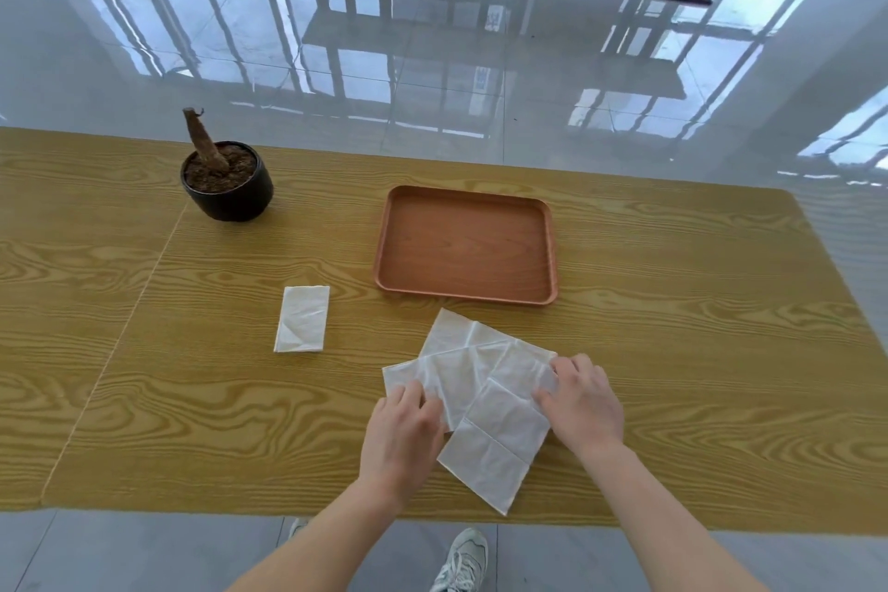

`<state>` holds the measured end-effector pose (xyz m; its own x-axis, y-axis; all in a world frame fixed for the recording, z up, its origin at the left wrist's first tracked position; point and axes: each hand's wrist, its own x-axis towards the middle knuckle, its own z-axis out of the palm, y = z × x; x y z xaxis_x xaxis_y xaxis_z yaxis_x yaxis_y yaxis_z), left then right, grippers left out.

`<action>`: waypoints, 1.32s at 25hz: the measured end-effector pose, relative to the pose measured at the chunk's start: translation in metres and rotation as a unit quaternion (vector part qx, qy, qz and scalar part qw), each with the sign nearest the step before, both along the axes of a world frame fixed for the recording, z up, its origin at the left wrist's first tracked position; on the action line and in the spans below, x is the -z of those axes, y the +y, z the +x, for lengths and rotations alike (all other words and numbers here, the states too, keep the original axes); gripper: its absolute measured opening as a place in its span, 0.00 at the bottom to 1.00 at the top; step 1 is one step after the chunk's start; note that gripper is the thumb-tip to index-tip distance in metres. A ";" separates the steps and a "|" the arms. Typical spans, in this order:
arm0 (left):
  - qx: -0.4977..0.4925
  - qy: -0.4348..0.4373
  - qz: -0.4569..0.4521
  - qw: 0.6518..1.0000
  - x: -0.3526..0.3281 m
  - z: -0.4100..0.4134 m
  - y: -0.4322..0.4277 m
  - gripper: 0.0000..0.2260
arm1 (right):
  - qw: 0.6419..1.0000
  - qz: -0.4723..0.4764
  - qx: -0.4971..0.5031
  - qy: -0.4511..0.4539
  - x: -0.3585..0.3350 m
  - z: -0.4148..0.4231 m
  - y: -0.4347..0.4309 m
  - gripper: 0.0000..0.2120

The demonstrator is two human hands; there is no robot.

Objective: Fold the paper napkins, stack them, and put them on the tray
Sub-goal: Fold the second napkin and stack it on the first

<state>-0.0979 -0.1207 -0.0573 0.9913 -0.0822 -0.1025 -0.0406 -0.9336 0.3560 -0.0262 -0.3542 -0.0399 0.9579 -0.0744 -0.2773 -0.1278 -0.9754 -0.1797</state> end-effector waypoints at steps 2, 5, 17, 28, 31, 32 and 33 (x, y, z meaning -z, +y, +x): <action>0.005 -0.013 0.013 1.000 0.003 0.001 0.000 0.04 | 1.000 0.006 0.002 0.003 0.002 0.000 -0.002 0.12; 0.004 -0.030 0.001 1.000 0.005 0.001 0.001 0.05 | 0.997 0.063 0.036 0.023 0.003 0.002 -0.006 0.11; -0.014 -0.021 -0.002 1.000 0.005 0.001 0.000 0.07 | 0.934 0.310 0.179 -0.010 -0.002 -0.007 -0.010 0.06; -0.109 0.113 -0.372 0.915 -0.008 0.012 0.005 0.32 | 0.827 0.555 0.084 0.030 -0.074 -0.004 0.039 0.09; -0.145 0.113 -0.456 0.871 -0.016 0.013 0.026 0.12 | 0.795 0.599 0.085 0.043 -0.085 0.003 0.060 0.06; -0.158 0.122 -0.487 0.851 -0.019 0.011 0.031 0.08 | 0.786 0.608 0.102 0.044 -0.084 0.005 0.063 0.07; -0.174 0.132 -0.509 0.833 -0.021 0.010 0.037 0.06 | 0.781 0.611 0.120 0.047 -0.082 0.007 0.065 0.09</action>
